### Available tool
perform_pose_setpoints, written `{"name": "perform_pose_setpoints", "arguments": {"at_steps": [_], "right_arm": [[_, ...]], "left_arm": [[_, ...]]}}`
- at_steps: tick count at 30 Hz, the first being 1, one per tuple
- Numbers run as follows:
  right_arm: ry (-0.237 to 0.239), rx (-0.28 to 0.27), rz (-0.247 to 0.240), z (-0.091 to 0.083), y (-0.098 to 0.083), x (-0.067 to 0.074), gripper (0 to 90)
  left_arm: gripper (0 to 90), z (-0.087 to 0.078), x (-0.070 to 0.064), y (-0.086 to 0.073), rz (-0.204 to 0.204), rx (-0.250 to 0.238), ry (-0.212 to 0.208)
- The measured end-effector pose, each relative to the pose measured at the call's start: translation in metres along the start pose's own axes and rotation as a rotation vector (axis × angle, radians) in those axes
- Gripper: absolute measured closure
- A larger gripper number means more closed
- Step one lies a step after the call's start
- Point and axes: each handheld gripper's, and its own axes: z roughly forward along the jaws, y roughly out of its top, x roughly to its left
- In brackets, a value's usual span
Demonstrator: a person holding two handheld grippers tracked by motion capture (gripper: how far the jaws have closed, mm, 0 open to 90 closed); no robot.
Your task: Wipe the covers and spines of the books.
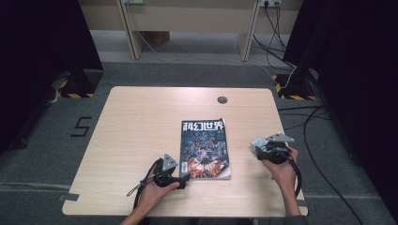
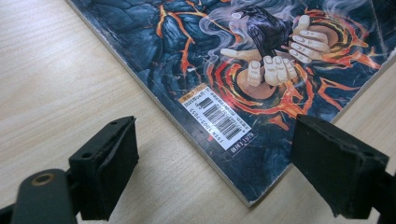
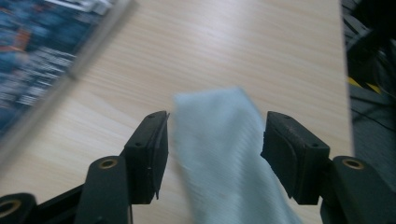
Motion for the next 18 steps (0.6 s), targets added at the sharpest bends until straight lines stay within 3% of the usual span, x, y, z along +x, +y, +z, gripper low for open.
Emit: {"name": "perform_pose_setpoints", "arguments": {"at_steps": [4, 10, 14, 18], "right_arm": [[0.119, -0.011, -0.059, 0.002, 0.009, 0.030, 38.5], [0.237, 0.031, -0.084, 0.018, 0.008, 0.066, 37.1], [0.284, 0.055, -0.112, 0.025, 0.004, 0.082, 37.6], [0.300, 0.096, -0.146, 0.032, 0.003, 0.093, 37.8]], "left_arm": [[14.8, 0.000, 0.000, 0.000, -0.001, -0.002, 0.000], [14.9, 0.000, 0.000, 0.000, -0.006, -0.005, -0.001], [14.9, 0.000, 0.000, 0.000, -0.006, -0.005, -0.001], [14.9, 0.000, 0.000, -0.001, -0.007, -0.005, -0.001]]}}
